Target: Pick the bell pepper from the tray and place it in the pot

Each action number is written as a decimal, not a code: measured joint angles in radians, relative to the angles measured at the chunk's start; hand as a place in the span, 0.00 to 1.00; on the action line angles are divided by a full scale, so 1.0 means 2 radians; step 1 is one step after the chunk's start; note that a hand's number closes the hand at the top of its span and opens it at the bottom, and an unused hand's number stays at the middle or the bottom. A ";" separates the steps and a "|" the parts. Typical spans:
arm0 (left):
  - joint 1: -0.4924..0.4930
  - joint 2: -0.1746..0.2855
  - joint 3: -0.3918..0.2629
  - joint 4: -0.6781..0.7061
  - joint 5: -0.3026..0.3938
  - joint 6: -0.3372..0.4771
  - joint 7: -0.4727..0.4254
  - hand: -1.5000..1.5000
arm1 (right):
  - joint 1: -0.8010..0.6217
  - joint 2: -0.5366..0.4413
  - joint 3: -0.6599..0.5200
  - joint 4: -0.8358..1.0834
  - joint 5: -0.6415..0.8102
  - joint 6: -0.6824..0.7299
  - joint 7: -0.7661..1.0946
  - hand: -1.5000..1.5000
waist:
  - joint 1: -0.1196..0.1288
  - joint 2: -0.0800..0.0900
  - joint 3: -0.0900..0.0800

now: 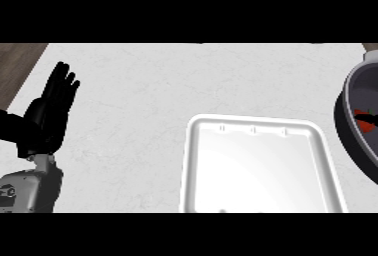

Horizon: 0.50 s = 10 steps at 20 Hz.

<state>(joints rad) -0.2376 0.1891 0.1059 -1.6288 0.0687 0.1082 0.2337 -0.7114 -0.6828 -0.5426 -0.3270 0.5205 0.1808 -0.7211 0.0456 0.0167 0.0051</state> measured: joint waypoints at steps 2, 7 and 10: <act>0.004 -0.002 -0.001 -0.005 0.001 0.000 0.002 0.50 | -0.008 -0.010 -0.020 0.017 -0.021 0.026 -0.005 0.00 | 0.000 0.000 0.000; 0.002 -0.005 0.000 0.003 -0.002 0.002 -0.006 0.50 | -0.015 -0.049 -0.059 0.053 -0.062 0.088 -0.008 0.00 | -0.003 0.001 0.000; 0.001 -0.002 0.003 0.002 0.001 -0.001 -0.004 0.50 | -0.007 -0.080 -0.073 0.066 -0.076 0.112 -0.001 0.00 | -0.003 0.002 0.000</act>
<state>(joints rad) -0.2363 0.1854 0.1117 -1.6256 0.0716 0.1068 0.2249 -0.7252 -0.8422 -0.6894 -0.1942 0.3681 0.4057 -0.7233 0.0404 0.0205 0.0060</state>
